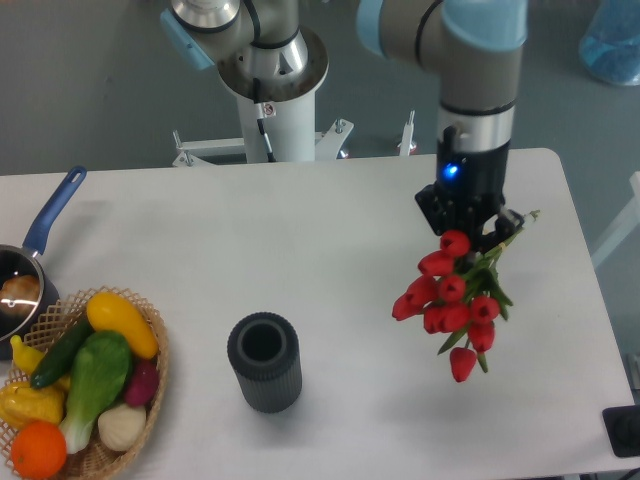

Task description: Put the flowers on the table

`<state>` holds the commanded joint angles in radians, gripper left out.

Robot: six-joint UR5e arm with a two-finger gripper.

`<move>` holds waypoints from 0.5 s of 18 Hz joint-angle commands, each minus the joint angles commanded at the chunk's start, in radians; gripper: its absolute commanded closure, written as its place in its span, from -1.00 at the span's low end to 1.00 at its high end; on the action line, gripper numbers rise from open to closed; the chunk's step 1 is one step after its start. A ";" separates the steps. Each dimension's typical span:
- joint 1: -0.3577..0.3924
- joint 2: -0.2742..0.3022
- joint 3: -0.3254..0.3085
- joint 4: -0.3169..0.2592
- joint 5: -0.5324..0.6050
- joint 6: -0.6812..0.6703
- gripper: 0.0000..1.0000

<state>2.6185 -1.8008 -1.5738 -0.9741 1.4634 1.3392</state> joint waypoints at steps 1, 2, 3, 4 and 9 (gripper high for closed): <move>-0.003 -0.005 0.000 -0.001 0.009 0.000 1.00; -0.012 -0.011 -0.003 -0.003 0.023 0.000 1.00; -0.027 -0.018 -0.006 -0.003 0.044 0.000 1.00; -0.038 -0.025 -0.008 -0.006 0.070 -0.003 1.00; -0.075 -0.066 -0.049 -0.005 0.141 -0.028 1.00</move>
<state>2.5434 -1.8668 -1.6229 -0.9787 1.6045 1.3116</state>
